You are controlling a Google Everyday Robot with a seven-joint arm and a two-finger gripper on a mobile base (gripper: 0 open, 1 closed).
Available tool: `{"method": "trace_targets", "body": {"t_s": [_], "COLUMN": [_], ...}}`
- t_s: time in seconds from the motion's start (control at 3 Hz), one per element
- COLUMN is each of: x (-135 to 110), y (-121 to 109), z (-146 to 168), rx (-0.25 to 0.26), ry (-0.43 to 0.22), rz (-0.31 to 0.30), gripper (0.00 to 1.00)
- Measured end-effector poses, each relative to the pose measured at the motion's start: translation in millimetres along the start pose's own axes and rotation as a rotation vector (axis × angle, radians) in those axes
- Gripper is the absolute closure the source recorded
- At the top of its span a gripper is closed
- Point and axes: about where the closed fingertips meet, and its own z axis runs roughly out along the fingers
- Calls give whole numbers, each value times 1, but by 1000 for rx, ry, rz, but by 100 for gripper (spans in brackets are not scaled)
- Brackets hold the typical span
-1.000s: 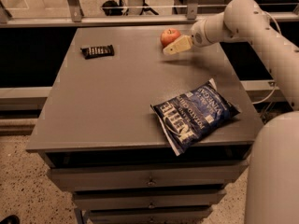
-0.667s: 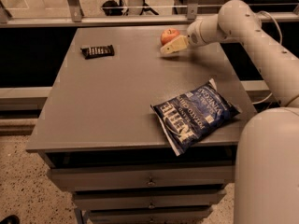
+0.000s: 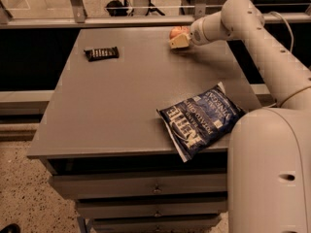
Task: Move apple near blue chip bag
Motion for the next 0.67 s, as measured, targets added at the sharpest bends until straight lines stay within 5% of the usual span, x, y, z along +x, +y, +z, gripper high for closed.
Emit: {"method": "trace_targets", "body": {"t_s": [0.67], "x": [-26], "y": [28], "z": [-49], "rx": [-129], "ry": [-35], "rz": [-86], "gripper": [95]}}
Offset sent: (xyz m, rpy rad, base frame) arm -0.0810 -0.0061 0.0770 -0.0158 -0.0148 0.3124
